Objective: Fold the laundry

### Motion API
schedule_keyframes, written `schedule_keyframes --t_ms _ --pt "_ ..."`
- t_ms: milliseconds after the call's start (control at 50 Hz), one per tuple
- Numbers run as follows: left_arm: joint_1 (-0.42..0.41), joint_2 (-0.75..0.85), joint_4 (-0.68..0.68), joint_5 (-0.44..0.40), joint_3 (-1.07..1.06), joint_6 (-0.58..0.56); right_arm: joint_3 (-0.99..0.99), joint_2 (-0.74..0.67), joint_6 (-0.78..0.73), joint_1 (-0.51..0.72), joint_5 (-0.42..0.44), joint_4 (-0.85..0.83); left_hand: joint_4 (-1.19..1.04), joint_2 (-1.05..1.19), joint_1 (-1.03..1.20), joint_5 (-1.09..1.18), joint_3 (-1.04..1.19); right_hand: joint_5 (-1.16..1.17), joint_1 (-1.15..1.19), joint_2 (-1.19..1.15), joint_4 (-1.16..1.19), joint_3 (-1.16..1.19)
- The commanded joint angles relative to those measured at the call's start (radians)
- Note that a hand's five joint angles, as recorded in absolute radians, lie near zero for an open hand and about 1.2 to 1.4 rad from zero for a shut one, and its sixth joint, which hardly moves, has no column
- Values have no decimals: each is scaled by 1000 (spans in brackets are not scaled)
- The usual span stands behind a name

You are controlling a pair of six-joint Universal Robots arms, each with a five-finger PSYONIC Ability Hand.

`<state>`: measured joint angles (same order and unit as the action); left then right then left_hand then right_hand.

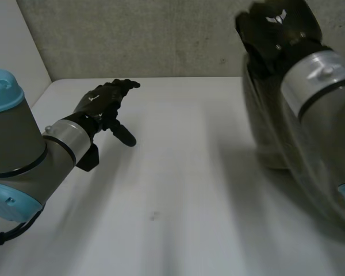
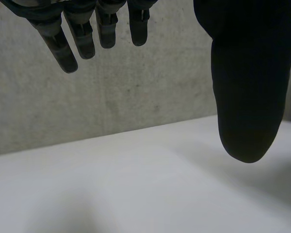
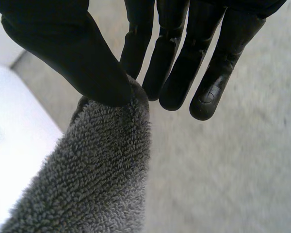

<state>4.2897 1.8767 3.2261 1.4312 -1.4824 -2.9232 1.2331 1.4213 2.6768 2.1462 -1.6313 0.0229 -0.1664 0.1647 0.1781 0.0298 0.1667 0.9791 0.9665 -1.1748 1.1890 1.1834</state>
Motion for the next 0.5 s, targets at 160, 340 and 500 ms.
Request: schedule_keyframes --t_ms 160,340,500 --pt "-4 -47 -46 -41 -15 203 -142 -97 -80 150 -84 -3 -27 28 15 -11 26 243 430 -221 207 213" --pt "-42 -22 -74 -61 -39 211 -159 -94 -91 156 -116 -8 -27 28 15 -11 26 243 430 -221 207 213" --pt "-107 62 -69 -64 1 323 -119 -88 -86 165 -119 -1 -27 28 15 -11 26 243 430 -221 207 213"
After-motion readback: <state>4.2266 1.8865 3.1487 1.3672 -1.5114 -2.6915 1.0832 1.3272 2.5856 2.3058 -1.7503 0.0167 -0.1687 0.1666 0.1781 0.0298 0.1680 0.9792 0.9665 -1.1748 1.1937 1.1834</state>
